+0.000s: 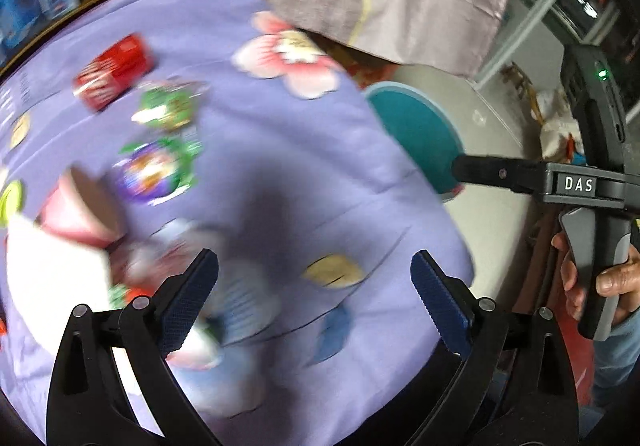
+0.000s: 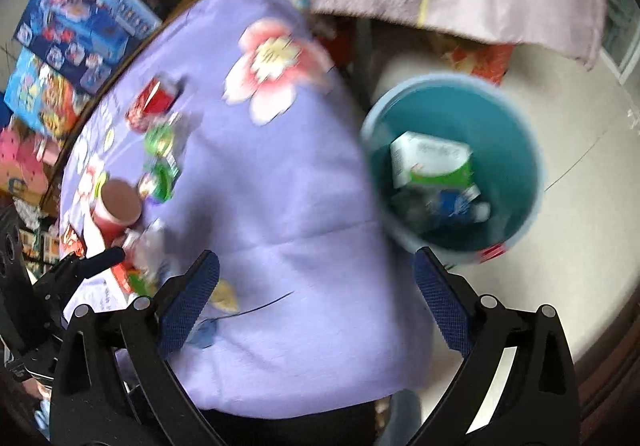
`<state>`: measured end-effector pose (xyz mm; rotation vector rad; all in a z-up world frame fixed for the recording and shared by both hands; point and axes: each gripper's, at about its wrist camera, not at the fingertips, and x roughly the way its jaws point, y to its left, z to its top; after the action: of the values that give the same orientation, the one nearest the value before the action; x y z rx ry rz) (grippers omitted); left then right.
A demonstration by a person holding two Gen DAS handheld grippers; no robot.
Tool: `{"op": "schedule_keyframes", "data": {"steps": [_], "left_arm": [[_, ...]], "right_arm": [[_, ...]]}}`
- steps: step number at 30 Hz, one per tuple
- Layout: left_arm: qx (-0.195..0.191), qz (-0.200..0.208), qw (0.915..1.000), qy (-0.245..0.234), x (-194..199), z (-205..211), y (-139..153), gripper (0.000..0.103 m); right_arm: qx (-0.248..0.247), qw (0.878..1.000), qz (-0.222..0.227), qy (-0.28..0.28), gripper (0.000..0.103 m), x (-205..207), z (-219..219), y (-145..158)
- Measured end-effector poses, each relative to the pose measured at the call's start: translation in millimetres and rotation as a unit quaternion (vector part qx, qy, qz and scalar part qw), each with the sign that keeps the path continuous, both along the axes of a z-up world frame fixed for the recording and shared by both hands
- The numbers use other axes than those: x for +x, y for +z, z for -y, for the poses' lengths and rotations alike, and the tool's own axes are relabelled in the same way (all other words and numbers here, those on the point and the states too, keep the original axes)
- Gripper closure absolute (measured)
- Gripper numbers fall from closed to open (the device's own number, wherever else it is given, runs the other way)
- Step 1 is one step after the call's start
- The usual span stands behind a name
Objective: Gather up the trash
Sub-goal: 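Move both tools back over the table toward the remaining trash, then grasp the white paper towel with the left tool while the right tool grasps the red snack bag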
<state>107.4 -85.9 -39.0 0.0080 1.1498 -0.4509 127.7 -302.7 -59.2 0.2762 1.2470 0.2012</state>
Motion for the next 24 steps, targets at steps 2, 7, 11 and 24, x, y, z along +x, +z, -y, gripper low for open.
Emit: {"op": "schedule_keyframes", "data": {"steps": [2, 7, 11, 24], "left_arm": [[0.006, 0.008, 0.9997, 0.023, -8.6, -27.6, 1.5, 0.006], [0.024, 0.023, 0.9958, 0.085, -29.8, -100.6, 0.7, 0.006], [0.038, 0.01, 0.9905, 0.132, -33.8, -146.2, -12.7, 0.005], [0.045, 0.008, 0.988, 0.148, -33.8, -179.5, -39.2, 0.005]], "right_arm": [[-0.004, 1.0, -0.014, 0.015, 0.01, -1.3, -21.0, -4.0], [-0.016, 0.997, -0.021, 0.076, 0.01, -11.2, -82.5, -6.1], [-0.023, 0.993, -0.022, 0.114, 0.01, -19.4, -119.9, -9.3], [-0.035, 0.99, -0.044, 0.13, 0.01, -16.5, -147.3, -22.8]]}}
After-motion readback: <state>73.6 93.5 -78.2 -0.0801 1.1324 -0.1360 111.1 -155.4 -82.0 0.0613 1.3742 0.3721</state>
